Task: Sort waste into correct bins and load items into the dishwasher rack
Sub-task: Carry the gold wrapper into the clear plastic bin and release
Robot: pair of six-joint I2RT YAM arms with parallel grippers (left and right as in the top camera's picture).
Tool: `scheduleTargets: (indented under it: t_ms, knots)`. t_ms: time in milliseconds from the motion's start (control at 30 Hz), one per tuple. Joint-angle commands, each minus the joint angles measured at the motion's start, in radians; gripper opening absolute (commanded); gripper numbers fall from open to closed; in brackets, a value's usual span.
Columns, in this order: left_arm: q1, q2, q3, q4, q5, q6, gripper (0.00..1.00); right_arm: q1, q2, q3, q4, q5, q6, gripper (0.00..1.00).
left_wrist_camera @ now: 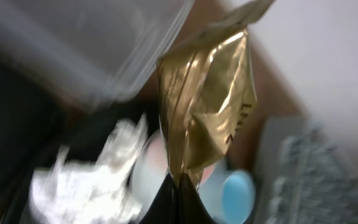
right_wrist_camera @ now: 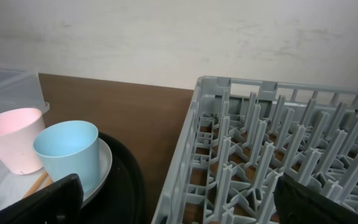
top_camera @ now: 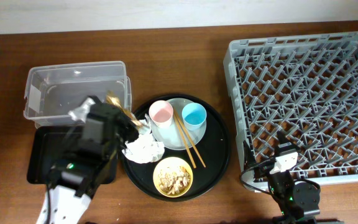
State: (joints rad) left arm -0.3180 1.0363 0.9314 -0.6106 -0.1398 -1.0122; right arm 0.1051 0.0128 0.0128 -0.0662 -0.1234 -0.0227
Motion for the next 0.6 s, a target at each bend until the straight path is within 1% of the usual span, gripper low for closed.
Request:
scheduleTargets:
  t_ms: [0,67,133,267,400,433,467,500,533,567]
  knots:
    - [0.101,-0.022,-0.003,0.092,-0.057,0.136,0.02,0.006,-0.007,-0.007,-0.001,0.001,0.005,0.99]
    - [0.182,0.021,-0.003,0.156,-0.06,0.136,0.02,0.006,-0.007,-0.007,-0.002,0.001,0.005,0.99]
    - [0.235,0.072,-0.003,0.192,-0.06,0.135,0.02,0.006,-0.007,-0.007,-0.002,0.001,0.005,0.99]
    - [0.332,0.231,-0.003,0.271,-0.059,0.136,0.02,0.006,-0.007,-0.007,-0.002,0.001,0.005,0.99]
    - [0.372,0.361,-0.003,0.357,-0.012,0.136,0.02,0.006,-0.007,-0.007,-0.001,0.001,0.005,0.99]
    - [0.376,0.383,-0.003,0.374,0.003,0.136,0.18,0.006,-0.007,-0.007,-0.001,0.001,0.005,0.99]
    - [0.38,0.406,-0.003,0.391,0.008,0.137,0.61,0.006,-0.007,-0.007,-0.002,0.001,0.005,0.99]
    - [0.383,0.412,-0.003,0.4,0.004,0.141,0.86,0.006,-0.007,-0.007,-0.002,0.001,0.005,0.99]
    - [0.387,0.413,-0.003,0.412,0.005,0.153,0.93,0.006,-0.007,-0.007,-0.002,0.001,0.005,0.99]
    - [0.392,0.409,-0.002,0.424,0.005,0.169,0.95,0.006,-0.007,-0.007,-0.002,0.001,0.005,0.99]
